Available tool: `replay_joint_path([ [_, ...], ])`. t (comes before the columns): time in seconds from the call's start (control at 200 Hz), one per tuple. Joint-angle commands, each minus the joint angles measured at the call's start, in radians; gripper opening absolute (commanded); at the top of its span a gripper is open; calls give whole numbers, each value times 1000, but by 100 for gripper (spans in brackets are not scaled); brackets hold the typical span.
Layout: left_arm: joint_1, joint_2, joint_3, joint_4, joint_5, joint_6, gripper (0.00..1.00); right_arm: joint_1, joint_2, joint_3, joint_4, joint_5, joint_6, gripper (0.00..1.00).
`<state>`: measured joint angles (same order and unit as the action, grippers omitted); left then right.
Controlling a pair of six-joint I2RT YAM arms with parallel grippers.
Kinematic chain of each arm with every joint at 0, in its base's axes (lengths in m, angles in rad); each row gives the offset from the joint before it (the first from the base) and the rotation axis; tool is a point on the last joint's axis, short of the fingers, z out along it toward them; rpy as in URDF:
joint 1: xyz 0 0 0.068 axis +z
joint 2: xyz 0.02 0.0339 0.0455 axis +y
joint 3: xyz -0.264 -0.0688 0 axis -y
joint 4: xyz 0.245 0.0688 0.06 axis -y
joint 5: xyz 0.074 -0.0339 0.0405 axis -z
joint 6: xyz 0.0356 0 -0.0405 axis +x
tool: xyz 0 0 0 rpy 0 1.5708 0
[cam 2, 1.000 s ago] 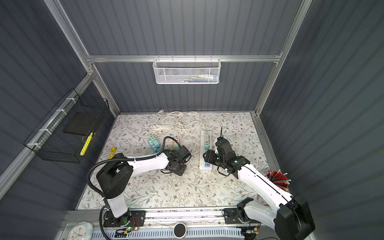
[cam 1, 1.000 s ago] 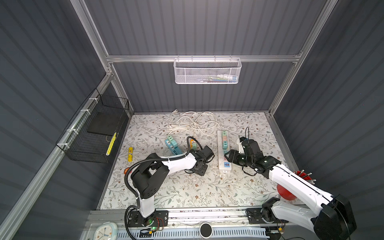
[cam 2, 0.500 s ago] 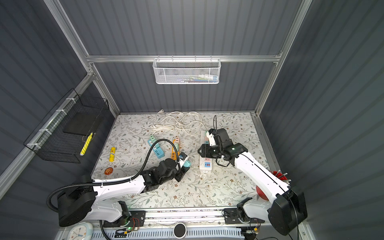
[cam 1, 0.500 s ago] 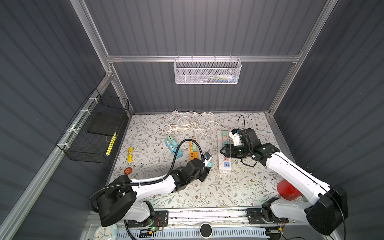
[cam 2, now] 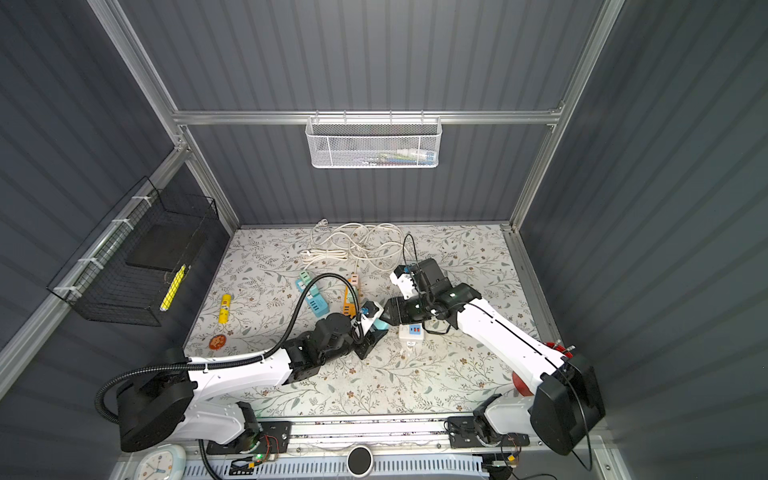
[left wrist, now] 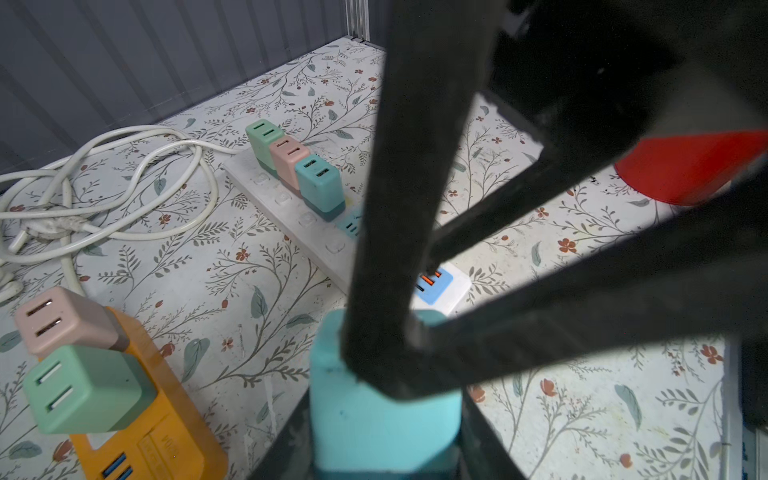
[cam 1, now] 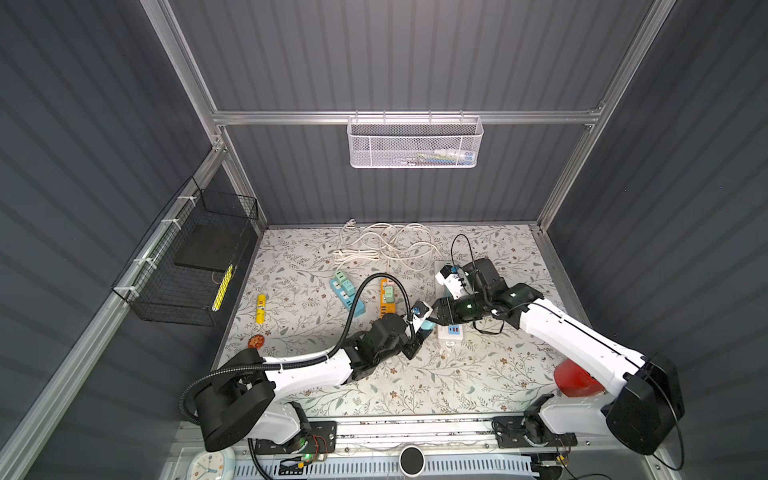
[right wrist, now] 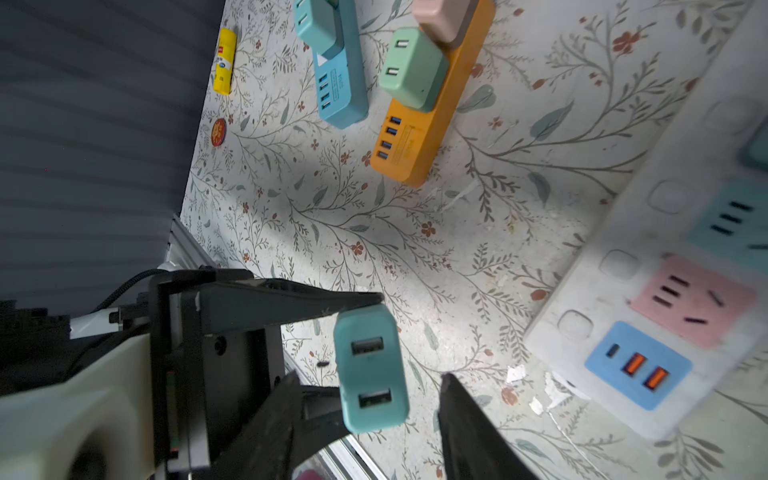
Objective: Insert the plug
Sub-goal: 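Grasp the teal adapter with the right gripper while the left gripper releases it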
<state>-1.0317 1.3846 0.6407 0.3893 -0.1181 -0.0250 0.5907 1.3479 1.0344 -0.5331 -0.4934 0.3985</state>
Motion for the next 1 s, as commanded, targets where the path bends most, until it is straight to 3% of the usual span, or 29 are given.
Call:
replay_joint_path([
  [0.0, 1, 1, 39, 28, 14, 12, 15, 10, 23, 12, 9, -27, -30, 48],
  [0.225, 1, -9, 34, 38, 20, 6, 17, 14, 31, 3, 23, -44, -26, 30],
  [0.395, 1, -5, 36, 32, -11, -8, 37, 17, 24, 1, 39, -52, -12, 19],
  [0.49, -1, -13, 23, 47, -52, -24, 55, 19, 13, -1, 41, -26, -7, 18],
  [0.645, 0, -54, 15, -7, -131, -24, 67, 19, -11, -9, 35, 87, -18, 18],
  [0.76, 0, -119, -27, -42, -170, -60, 69, 14, -42, -53, 77, 250, -24, 18],
  [0.996, 0, -286, -166, -28, -301, -202, 76, 11, 7, -62, 103, 339, -39, 17],
])
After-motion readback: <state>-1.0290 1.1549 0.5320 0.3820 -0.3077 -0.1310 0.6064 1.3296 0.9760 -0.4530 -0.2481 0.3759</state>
